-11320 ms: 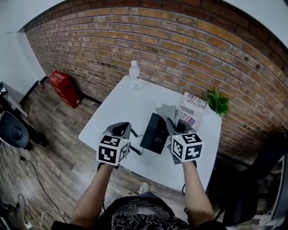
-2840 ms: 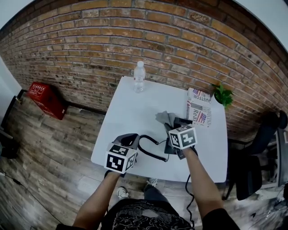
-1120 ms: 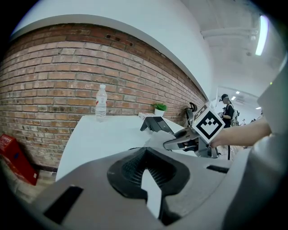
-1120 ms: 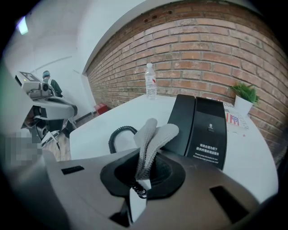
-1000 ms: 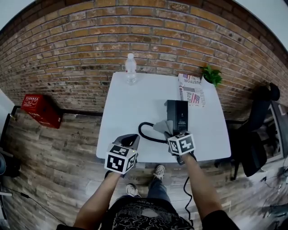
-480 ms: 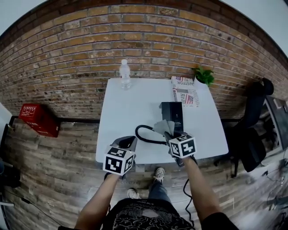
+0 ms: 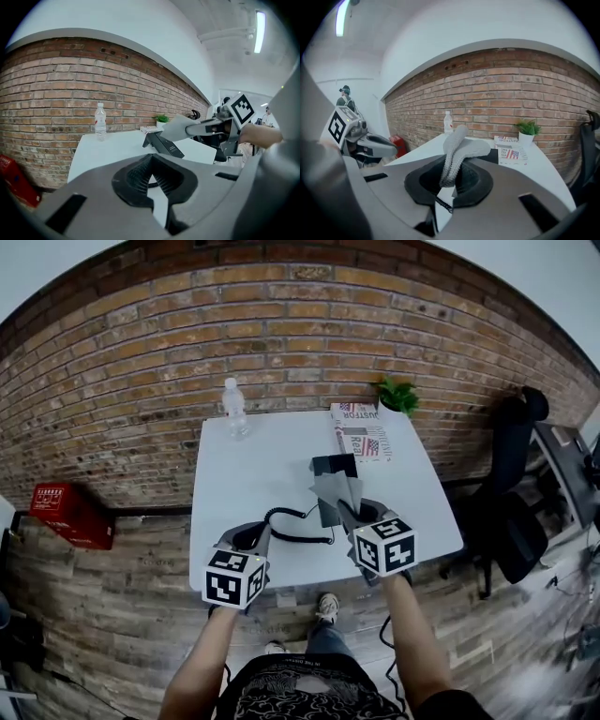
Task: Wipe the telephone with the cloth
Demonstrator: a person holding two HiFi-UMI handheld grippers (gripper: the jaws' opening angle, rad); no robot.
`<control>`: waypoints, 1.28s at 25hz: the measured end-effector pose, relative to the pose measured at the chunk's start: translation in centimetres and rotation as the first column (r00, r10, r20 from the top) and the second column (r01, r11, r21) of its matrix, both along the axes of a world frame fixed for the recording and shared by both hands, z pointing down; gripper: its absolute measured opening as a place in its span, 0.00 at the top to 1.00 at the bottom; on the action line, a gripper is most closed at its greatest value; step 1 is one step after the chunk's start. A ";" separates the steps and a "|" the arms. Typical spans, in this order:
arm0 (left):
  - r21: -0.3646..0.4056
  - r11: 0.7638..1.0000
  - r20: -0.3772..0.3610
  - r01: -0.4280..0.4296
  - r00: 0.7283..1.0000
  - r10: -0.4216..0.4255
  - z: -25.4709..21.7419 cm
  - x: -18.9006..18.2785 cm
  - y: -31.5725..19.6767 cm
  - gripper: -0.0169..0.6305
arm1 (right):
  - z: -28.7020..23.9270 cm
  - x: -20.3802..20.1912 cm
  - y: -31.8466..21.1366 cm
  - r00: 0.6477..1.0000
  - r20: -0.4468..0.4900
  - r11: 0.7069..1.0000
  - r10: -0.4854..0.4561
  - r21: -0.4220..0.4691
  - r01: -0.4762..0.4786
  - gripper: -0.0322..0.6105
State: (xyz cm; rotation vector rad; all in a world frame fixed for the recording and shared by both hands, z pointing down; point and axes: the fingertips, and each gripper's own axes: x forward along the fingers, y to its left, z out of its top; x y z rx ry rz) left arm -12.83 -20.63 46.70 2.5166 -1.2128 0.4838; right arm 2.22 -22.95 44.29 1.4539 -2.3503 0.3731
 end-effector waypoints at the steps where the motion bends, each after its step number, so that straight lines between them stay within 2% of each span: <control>1: 0.007 1.000 0.008 0.005 1.000 -0.005 -0.1 -0.3 -0.1 0.97 | -0.9 0.2 0.2 1.000 0.015 1.000 0.010 0.022 -0.010 0.93; 4: 0.017 0.999 0.012 0.032 0.999 -0.032 -0.5 -1.3 -0.3 0.97 | -3.0 0.4 0.9 0.999 0.031 0.997 0.021 0.076 -0.024 0.93; 8: 0.023 0.998 0.005 0.055 0.998 -0.055 -1.1 -2.0 -0.3 0.97 | -5.0 1.0 2.0 0.997 0.067 0.993 0.035 0.112 -0.043 0.93; 11: 0.049 0.997 0.014 0.067 0.998 -0.068 -1.9 -2.4 -0.2 0.97 | -5.7 1.0 2.5 0.997 0.060 0.990 0.038 0.132 -0.046 0.93; 32: 0.054 0.996 0.007 0.069 0.998 -0.070 -2.5 -2.8 0.6 0.97 | -4.6 -1.2 3.9 0.999 0.038 0.993 -0.024 0.117 0.019 0.93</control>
